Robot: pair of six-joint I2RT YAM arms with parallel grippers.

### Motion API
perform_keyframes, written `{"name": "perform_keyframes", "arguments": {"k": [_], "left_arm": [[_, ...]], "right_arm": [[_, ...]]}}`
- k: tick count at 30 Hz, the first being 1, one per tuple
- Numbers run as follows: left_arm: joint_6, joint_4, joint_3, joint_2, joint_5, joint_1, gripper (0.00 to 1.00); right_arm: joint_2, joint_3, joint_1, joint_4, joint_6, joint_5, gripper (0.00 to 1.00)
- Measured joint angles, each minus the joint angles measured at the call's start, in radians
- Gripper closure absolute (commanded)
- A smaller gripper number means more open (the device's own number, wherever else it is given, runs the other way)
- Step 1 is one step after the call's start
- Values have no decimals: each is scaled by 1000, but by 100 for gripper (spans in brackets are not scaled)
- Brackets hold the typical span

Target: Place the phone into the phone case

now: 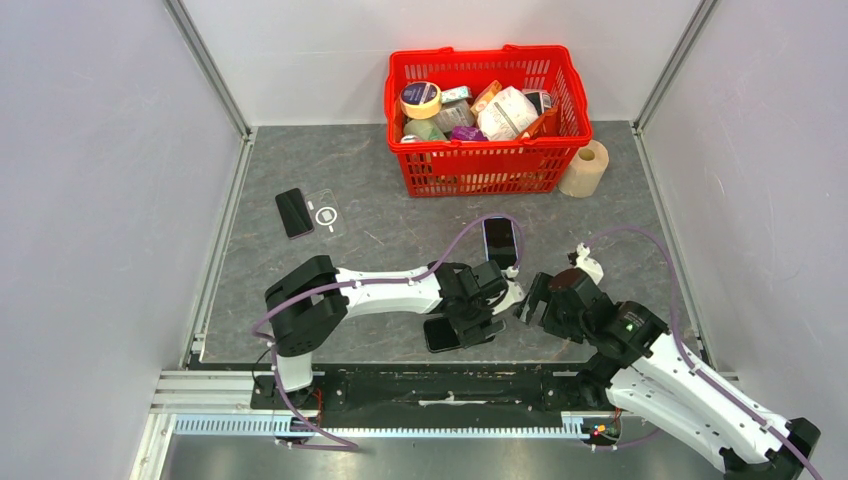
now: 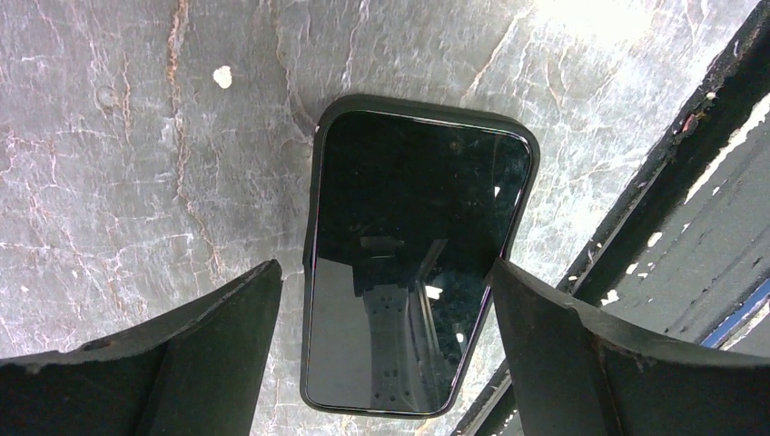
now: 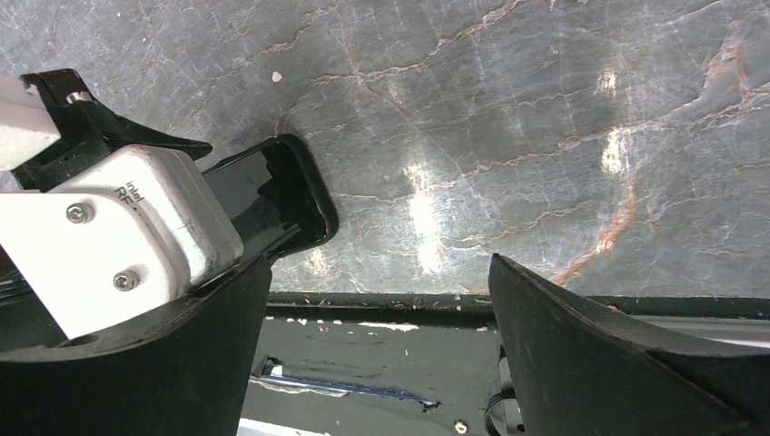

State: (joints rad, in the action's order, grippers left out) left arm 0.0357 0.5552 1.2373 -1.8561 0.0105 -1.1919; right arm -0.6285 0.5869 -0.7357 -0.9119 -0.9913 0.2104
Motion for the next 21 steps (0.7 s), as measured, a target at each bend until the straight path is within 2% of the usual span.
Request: {"name": "perform_keyframes", "arguments": {"k": [21], "left_arm": [[7, -12, 0, 0, 30, 1, 7]], "right_arm": [[22, 0, 0, -14, 0, -3, 3]]}}
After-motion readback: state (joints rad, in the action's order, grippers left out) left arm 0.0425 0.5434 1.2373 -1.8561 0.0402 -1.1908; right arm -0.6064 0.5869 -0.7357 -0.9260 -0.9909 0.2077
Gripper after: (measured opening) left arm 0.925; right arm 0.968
